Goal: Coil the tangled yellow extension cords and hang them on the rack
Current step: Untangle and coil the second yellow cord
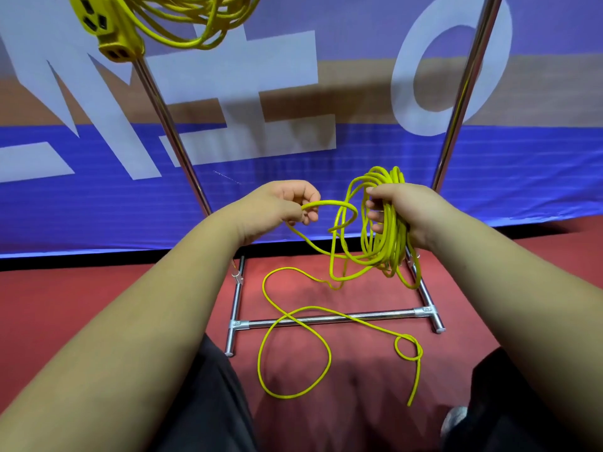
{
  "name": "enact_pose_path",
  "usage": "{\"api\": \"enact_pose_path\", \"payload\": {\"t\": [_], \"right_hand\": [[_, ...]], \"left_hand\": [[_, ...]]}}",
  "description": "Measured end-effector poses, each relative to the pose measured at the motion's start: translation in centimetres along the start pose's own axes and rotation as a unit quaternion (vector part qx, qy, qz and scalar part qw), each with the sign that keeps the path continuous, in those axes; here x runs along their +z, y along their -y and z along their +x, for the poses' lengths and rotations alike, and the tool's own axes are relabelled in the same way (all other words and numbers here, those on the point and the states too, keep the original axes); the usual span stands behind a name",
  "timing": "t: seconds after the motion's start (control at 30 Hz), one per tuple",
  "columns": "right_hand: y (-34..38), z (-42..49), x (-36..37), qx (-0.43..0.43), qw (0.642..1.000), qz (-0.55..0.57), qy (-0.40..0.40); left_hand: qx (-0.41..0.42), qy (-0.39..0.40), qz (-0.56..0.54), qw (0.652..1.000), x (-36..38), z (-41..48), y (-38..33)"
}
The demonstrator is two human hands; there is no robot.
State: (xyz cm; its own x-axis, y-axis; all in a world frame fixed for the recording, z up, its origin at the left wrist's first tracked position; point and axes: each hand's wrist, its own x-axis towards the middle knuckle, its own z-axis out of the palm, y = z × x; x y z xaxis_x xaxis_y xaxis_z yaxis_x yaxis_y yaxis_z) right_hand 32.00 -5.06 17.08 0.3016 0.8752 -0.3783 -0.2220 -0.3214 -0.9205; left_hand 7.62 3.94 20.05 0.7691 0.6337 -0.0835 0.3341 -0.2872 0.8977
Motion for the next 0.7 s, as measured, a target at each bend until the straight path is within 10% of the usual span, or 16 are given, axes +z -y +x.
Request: {"api": "enact_pose_path", "payload": {"t": [0.37,0.7], "right_hand": [[-0.3,-1.7,2.5,-0.023,0.983,-0.012,0.181],[-0.1,-2.2,4.3,0.021,0.982,0.118,0.143]], "left_hand": [[0.005,-0.191,-0.073,0.979,1.6,1.9,-1.9],[-0.073,-0.309,0.06,0.946,-0.4,3.7,2.4]]}}
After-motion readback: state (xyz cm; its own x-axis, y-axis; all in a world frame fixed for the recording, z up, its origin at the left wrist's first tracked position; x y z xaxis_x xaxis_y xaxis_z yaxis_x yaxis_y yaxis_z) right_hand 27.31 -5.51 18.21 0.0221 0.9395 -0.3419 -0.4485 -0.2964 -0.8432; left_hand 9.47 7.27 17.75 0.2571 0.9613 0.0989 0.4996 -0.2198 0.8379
